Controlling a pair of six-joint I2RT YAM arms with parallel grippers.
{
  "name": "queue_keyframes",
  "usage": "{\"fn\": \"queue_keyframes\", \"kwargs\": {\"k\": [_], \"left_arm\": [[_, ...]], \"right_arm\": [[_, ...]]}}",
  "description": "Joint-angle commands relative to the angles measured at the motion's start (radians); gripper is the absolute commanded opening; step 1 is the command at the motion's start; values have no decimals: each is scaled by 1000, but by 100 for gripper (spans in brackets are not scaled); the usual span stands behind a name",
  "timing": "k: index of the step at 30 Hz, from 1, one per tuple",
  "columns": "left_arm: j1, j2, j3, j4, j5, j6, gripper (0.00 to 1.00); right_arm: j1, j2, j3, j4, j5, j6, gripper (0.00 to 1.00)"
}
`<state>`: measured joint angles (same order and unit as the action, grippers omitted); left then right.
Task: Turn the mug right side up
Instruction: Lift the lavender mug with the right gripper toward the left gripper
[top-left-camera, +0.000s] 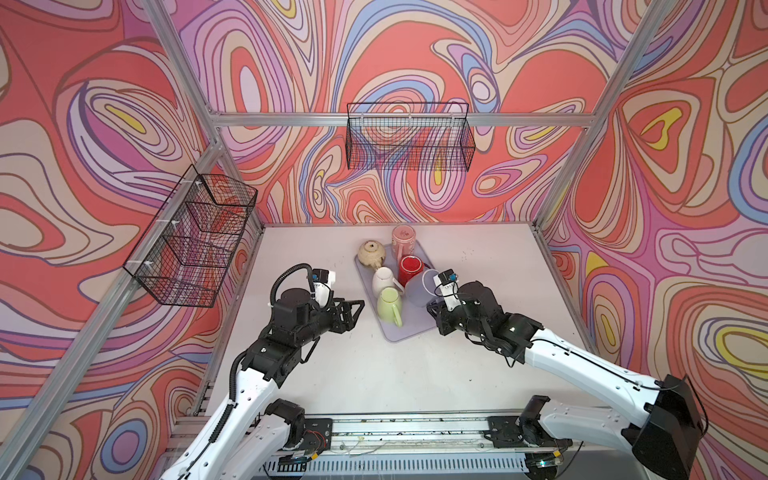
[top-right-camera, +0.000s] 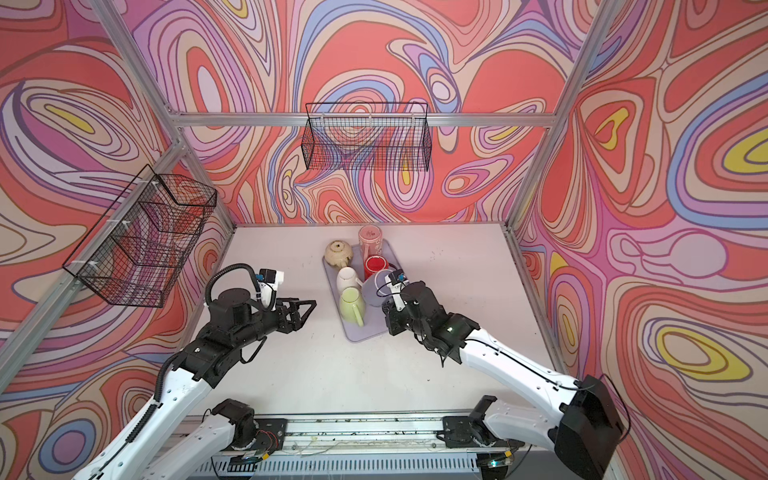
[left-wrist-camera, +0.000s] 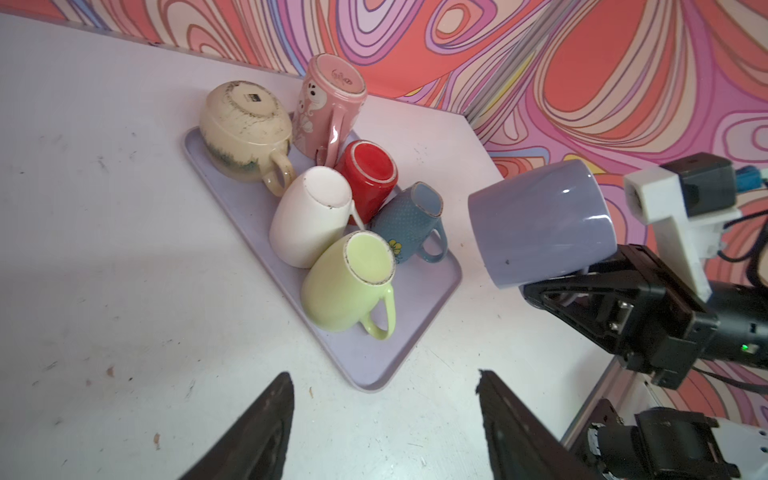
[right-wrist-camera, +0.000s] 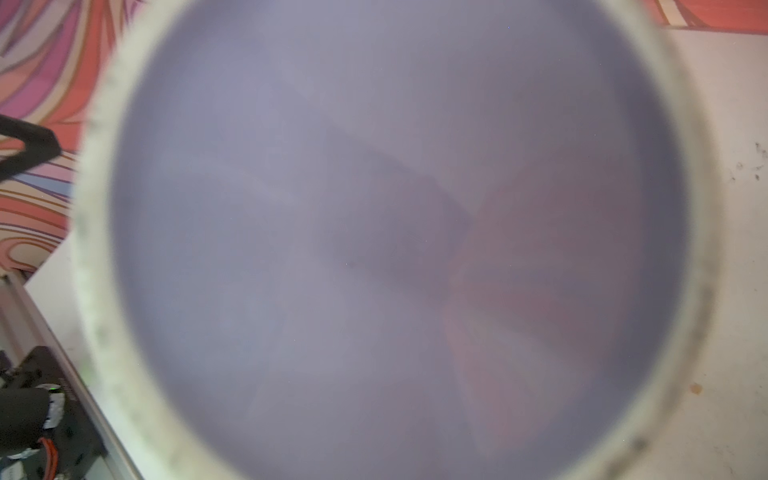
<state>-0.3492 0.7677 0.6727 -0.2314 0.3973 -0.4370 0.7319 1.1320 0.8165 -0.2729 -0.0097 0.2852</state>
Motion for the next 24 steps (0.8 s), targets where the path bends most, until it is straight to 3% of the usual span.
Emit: {"fn": "queue_keyframes", "kwargs": {"k": [1, 12, 24], "left_arm": [[-5, -13, -17, 147, 151, -65, 73], [-6, 66, -96, 558, 385, -273, 73], [-7, 170, -99, 828, 469, -408, 71]], "right_arm": [[-19, -50, -13, 181, -112, 30, 9], [-35, -19, 22, 324, -327, 69, 8], [-35, 35, 23, 501, -470, 130, 8]]}}
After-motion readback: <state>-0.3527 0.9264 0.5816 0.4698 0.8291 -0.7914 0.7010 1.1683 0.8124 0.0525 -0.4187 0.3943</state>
